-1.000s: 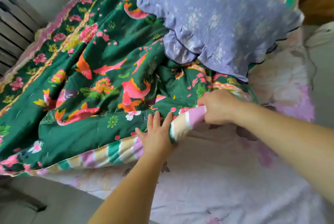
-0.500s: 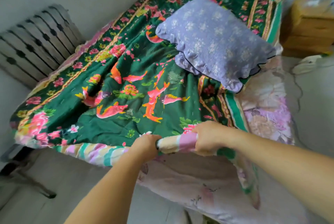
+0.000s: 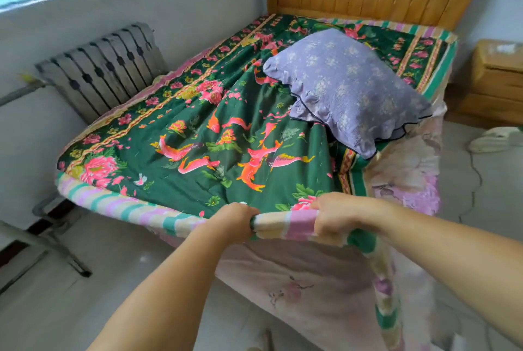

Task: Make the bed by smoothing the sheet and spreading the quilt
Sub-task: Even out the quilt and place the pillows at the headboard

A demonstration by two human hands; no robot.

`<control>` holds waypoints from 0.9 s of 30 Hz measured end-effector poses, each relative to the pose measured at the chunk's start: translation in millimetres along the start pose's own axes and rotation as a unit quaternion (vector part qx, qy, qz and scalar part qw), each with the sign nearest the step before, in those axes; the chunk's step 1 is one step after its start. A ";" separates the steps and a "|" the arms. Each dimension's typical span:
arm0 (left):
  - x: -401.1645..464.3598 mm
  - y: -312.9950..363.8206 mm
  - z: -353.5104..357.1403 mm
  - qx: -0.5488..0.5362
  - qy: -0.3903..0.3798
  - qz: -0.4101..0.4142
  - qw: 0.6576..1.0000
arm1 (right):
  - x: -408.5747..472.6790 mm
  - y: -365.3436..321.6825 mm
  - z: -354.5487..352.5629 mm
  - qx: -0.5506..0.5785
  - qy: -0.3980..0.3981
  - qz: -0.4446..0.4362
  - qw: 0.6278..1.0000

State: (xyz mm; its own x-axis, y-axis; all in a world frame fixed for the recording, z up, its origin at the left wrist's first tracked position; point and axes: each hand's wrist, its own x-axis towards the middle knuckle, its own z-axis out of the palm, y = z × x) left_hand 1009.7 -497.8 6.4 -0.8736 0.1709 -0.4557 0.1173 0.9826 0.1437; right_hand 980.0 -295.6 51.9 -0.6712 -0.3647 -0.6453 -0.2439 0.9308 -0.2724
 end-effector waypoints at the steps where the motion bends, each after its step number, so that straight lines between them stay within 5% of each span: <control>1: -3.5 7.1 1.6 0.007 -0.005 -0.003 1.000 | -4.8 6.6 4.8 0.022 -0.005 -0.004 1.000; 16: -7.2 12.4 16.2 -0.002 -0.022 -0.050 0.998 | 3.5 19.6 17.0 0.112 -0.059 -0.053 0.991; 27: 61.8 11.9 22.5 -0.059 -0.050 -0.039 0.996 | 34.9 81.7 10.8 0.138 0.070 0.044 0.987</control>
State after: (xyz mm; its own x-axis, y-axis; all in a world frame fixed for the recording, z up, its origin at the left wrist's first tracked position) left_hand 967.6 -473.9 -39.8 -0.8261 0.1055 -0.5535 -0.0115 0.9789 0.2038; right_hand 944.1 -232.6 -0.6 -0.7764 -0.2577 -0.5751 0.0063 0.9093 -0.4160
